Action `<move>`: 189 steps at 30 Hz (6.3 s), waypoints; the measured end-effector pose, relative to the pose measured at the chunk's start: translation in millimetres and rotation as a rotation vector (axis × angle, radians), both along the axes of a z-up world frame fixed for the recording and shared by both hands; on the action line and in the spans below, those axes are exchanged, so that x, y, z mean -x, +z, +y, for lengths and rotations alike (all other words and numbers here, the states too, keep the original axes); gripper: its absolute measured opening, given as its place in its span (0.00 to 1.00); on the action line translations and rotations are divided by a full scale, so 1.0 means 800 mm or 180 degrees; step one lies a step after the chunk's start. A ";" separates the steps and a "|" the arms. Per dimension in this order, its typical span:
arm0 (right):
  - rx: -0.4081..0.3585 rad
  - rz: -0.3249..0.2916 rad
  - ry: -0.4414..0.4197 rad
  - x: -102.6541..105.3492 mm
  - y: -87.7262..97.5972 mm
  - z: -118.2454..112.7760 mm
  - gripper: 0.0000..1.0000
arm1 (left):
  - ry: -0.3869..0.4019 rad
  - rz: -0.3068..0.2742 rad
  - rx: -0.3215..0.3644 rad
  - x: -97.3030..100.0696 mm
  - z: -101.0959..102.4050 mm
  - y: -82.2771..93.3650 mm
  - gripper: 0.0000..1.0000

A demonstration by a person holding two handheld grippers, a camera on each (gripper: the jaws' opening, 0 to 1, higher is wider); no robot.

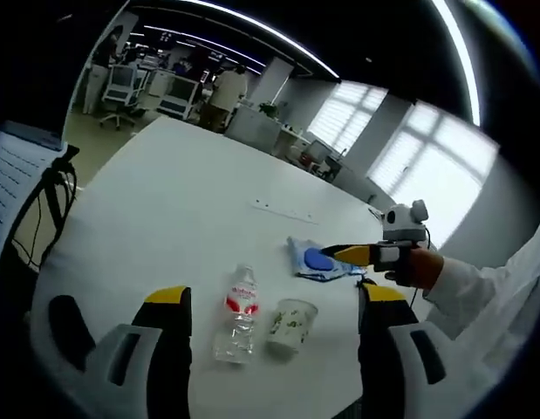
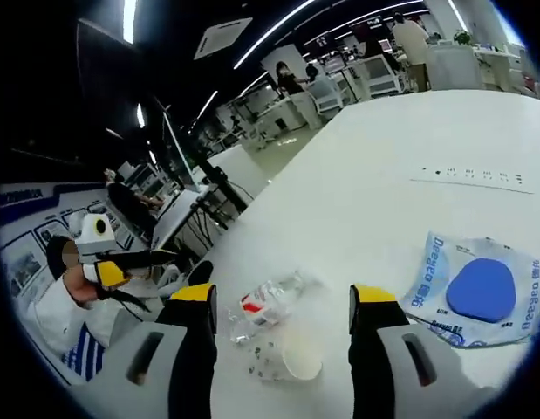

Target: Arrange the tabletop items into an orderly group along one side of the table until the central work area is clear of visible clutter.

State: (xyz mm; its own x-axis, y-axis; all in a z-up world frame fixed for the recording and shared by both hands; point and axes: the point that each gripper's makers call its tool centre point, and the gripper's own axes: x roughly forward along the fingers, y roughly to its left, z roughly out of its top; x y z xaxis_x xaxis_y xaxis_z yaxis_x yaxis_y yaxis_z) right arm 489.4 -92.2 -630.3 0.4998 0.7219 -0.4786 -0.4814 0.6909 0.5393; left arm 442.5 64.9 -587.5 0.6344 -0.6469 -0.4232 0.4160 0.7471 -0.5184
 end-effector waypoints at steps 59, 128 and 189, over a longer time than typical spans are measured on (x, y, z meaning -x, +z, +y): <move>-0.1142 0.1281 -0.0441 -0.068 -0.134 0.085 0.36 | -0.0174 0.0001 0.0657 -0.020 0.003 -0.034 0.81; -0.0701 -0.0072 0.0527 -0.031 -0.023 0.137 0.20 | -0.1171 0.0332 0.0465 -0.027 -0.047 -0.123 0.71; -0.0041 -0.1411 0.0893 -0.042 0.090 0.135 0.19 | -0.2260 -0.0646 -0.0001 -0.071 -0.100 -0.068 0.41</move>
